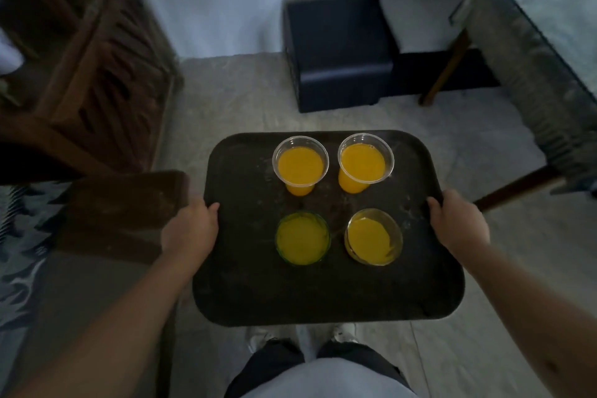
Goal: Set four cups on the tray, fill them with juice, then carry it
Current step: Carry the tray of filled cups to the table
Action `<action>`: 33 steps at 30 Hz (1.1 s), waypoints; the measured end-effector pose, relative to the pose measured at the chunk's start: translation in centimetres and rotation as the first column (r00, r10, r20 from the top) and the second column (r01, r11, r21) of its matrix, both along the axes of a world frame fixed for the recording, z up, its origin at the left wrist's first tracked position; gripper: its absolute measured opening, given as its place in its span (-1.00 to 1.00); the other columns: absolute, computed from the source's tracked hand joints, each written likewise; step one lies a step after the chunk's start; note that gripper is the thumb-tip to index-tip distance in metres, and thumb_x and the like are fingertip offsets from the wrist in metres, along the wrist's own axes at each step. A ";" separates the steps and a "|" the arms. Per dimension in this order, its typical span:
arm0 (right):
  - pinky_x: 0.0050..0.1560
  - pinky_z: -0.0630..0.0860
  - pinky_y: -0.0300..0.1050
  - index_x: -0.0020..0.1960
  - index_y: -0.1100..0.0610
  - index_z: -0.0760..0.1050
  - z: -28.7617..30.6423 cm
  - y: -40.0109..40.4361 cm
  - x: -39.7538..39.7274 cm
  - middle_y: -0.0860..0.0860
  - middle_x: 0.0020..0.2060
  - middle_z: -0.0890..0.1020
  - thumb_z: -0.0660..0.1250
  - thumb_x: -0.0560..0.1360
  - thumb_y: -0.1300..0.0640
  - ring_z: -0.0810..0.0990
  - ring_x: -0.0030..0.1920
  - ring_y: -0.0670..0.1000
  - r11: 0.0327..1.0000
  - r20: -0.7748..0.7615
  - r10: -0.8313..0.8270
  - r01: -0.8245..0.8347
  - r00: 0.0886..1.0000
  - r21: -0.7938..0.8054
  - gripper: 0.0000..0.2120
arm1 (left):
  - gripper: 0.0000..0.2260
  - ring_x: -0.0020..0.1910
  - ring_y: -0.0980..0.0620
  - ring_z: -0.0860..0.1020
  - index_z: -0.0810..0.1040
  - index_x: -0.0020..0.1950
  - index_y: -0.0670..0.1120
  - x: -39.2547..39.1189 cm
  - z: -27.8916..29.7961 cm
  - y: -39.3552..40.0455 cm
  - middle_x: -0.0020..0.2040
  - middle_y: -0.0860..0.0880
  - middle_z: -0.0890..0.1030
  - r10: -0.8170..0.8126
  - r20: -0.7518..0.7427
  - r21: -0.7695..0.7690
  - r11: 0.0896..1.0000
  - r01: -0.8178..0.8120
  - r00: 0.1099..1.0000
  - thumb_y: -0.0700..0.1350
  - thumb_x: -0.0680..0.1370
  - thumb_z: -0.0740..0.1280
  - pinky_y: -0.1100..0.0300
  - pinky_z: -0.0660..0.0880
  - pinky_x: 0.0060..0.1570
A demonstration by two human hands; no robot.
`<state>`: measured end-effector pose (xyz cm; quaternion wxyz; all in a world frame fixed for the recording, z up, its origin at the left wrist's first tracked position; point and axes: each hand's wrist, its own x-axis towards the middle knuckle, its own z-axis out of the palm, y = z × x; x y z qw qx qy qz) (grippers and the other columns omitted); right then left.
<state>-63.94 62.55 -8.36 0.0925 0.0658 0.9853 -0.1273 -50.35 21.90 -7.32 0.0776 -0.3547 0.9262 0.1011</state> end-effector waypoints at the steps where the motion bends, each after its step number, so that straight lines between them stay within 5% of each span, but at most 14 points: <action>1: -0.28 0.59 0.04 -0.06 0.06 0.42 0.0 1.9 0.0 0.01 -0.31 0.54 0.13 0.60 -0.11 0.57 -0.31 0.03 1.000 0.007 -0.029 0.029 1.000 0.000 -0.74 | -0.74 -0.33 -0.02 0.55 0.41 -0.08 -0.04 -1.1 -0.2 1.5 -0.28 -0.03 0.53 -0.022 0.004 -0.018 1.000 0.022 1.000 0.11 0.65 0.13 0.04 0.58 -0.26; 15: -0.45 0.39 -0.14 -0.05 0.07 0.42 0.8 25.4 2.1 0.02 -0.30 0.55 0.14 0.60 -0.10 0.55 -0.34 0.00 0.911 0.070 -0.411 0.413 0.909 -0.017 -0.75 | -0.69 -0.11 -0.18 0.55 0.45 0.06 -0.17 -15.5 -0.3 22.6 -0.06 -0.18 0.56 -0.426 -0.047 0.072 0.901 0.429 0.903 0.07 0.67 0.13 0.03 0.44 -0.17; 20: -0.47 0.36 -0.14 -0.05 0.08 0.42 1.1 31.3 4.0 0.02 -0.32 0.53 0.14 0.61 -0.09 0.52 -0.37 0.00 0.831 0.053 -0.555 0.557 0.830 -0.007 -0.75 | -0.67 -0.19 -0.07 0.51 0.45 0.00 -0.13 -21.1 -0.6 29.6 -0.11 -0.12 0.56 -0.552 -0.046 0.078 0.829 0.554 0.832 0.11 0.66 0.10 0.02 0.49 -0.16; 33: -0.48 0.30 -0.16 -0.06 0.09 0.42 0.8 40.2 7.6 -0.01 -0.34 0.48 0.15 0.61 -0.07 0.47 -0.38 -0.04 0.516 0.038 -0.856 0.857 0.516 -0.019 -0.76 | -0.74 -0.30 0.02 0.54 0.45 -0.12 -0.03 -35.8 -0.8 48.6 -0.23 -0.04 0.55 -0.859 -0.074 0.095 0.500 0.861 0.507 0.11 0.63 0.16 0.04 0.54 -0.22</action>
